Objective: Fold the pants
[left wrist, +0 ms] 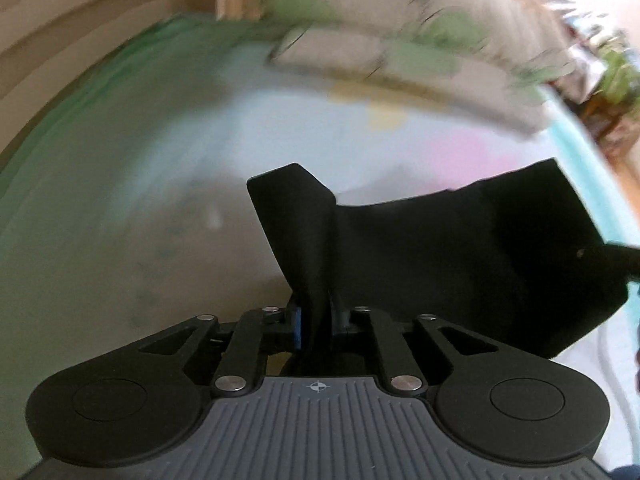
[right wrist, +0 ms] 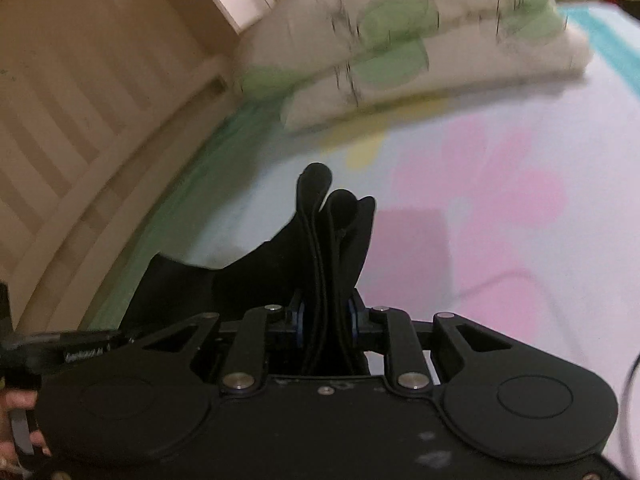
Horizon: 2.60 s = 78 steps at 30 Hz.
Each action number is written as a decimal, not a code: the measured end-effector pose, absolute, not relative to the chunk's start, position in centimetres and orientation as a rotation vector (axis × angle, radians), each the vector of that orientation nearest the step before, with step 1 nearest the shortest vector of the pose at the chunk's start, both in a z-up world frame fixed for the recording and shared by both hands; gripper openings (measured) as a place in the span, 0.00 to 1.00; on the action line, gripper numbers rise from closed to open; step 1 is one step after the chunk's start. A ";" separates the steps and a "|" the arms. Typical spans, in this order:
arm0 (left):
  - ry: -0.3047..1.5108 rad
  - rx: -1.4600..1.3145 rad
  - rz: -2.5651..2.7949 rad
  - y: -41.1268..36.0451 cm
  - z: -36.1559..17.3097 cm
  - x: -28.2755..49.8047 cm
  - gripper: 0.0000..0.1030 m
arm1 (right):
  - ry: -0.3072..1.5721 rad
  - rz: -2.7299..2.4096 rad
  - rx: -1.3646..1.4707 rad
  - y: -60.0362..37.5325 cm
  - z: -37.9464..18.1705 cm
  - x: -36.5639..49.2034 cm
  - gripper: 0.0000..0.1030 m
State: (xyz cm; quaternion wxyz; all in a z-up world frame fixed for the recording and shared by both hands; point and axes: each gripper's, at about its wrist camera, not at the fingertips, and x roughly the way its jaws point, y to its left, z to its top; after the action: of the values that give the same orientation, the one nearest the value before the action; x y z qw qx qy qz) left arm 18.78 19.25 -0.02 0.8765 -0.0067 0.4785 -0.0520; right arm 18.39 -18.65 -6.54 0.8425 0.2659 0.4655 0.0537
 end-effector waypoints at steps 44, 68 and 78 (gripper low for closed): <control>0.774 -0.103 0.075 11.6 8.5 5.8 0.33 | 0.840 0.039 0.121 -11.8 2.9 3.5 0.36; 0.940 -0.073 0.067 9.2 4.6 1.1 0.40 | 0.835 -0.038 0.139 -9.2 6.6 -2.6 0.39; 0.968 -0.076 0.089 10.0 3.6 1.3 0.40 | 0.853 -0.010 0.111 -8.7 6.4 -1.8 0.39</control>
State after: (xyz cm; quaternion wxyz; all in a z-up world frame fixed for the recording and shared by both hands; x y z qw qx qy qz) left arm 1.33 9.97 3.57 0.8835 -0.0364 0.4650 0.0429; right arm -1.84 -8.68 6.36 0.9089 0.0537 0.4135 -0.0047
